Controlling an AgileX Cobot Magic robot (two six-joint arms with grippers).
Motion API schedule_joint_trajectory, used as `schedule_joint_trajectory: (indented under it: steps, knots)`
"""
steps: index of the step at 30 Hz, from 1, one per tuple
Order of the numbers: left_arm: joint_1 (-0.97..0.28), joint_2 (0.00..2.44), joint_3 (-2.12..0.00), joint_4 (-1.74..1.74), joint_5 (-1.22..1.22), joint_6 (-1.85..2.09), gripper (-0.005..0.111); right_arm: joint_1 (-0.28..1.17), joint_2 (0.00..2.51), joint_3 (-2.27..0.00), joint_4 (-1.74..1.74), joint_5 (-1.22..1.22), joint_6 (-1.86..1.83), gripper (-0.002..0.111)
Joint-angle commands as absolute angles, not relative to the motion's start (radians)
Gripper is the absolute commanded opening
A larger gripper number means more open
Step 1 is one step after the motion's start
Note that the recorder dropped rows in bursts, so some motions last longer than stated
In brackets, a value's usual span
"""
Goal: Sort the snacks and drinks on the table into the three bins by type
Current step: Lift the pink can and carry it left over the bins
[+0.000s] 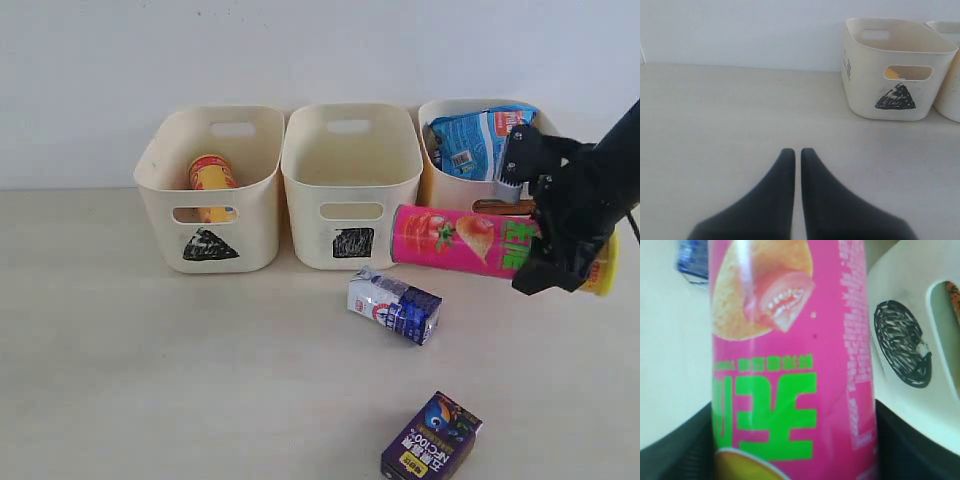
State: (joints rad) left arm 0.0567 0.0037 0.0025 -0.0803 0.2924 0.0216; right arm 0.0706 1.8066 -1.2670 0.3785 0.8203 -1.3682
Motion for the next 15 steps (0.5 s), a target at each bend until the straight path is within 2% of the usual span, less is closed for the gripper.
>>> schedule_joint_trajectory:
  steps: [1,7,15]
  knots:
    - [0.054,0.0,0.0,-0.083,0.285,0.016,0.004,0.07,1.705,-1.269,0.388,0.897,-1.318,0.0]
    - [0.054,0.0,0.0,-0.083,0.285,0.016,0.004,0.163,1.593,-1.269,0.416,0.857,-1.195,0.0]
    - [0.054,0.0,0.0,-0.083,0.285,0.016,0.004,0.432,1.584,-1.269,0.412,0.584,-0.809,0.0]
